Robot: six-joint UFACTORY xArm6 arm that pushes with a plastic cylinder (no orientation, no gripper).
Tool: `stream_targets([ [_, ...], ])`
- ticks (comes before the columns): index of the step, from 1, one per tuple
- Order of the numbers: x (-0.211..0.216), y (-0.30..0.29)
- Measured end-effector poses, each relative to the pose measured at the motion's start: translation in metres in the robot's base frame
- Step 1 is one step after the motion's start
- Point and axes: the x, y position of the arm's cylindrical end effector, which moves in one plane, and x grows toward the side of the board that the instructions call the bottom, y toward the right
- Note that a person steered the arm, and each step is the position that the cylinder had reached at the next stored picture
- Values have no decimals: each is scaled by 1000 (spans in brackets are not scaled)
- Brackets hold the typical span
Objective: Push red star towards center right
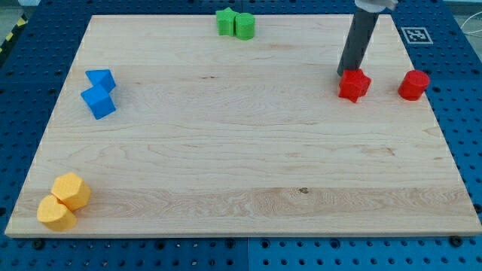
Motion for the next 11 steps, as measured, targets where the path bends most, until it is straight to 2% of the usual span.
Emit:
stream_targets([
  [1, 26, 2],
  [3, 31, -29],
  [5, 57, -26],
  [7, 65, 22],
  [11, 70, 67],
])
